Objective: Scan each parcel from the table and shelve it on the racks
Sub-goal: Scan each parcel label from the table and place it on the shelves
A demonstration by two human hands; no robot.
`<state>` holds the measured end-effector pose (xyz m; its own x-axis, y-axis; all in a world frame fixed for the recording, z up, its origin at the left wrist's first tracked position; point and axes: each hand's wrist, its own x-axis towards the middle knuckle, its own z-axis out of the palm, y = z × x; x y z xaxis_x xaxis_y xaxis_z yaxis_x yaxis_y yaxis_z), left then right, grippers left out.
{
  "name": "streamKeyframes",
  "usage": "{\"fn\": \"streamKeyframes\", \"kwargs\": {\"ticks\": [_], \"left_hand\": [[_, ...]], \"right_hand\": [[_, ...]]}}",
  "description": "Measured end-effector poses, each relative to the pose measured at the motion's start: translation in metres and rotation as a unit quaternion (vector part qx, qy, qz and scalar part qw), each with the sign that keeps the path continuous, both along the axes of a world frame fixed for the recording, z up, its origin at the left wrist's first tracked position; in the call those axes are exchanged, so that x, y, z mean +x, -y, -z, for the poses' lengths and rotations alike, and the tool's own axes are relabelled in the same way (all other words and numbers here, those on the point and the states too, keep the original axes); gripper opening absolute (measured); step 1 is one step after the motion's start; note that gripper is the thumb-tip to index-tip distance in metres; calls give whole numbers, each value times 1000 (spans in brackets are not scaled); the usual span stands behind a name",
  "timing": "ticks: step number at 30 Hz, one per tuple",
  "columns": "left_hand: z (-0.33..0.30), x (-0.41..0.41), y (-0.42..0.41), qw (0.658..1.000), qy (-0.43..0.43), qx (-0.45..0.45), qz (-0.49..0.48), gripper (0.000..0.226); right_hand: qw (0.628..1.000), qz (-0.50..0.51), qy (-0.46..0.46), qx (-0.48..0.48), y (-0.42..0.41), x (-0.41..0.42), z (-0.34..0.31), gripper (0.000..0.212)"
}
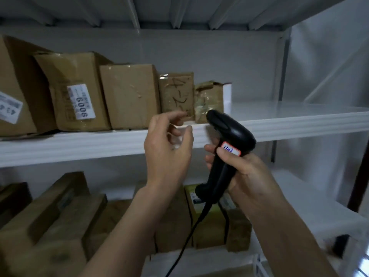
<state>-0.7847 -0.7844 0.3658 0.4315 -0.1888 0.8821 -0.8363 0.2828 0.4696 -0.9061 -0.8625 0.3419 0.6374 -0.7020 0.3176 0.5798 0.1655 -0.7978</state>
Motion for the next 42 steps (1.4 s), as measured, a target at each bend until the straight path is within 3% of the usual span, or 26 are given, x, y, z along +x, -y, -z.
{"fn": "streamKeyframes", "kwargs": {"ticks": [7, 10, 17, 32, 38, 42], "left_hand": [[88, 21, -86, 978, -200, 16, -49, 19], [124, 29, -136, 952, -286, 39, -99, 17], [175, 39, -252, 881, -419, 72, -208, 12], [205, 106, -472, 831, -488, 35, -265, 9], [208, 152, -573, 826, -483, 72, -280, 7], [205, 180, -623, 823, -483, 101, -280, 8]], "right_hand": [[990, -134, -50, -16, -48, 27, 56, 35], [977, -196, -83, -3, -75, 38, 82, 43], [943, -292, -155, 36, -145, 72, 129, 35], [896, -387, -214, 43, -346, 170, 164, 36], [890, -392, -232, 26, -453, 234, 168, 40], [892, -390, -226, 23, -506, 264, 169, 31]]}}
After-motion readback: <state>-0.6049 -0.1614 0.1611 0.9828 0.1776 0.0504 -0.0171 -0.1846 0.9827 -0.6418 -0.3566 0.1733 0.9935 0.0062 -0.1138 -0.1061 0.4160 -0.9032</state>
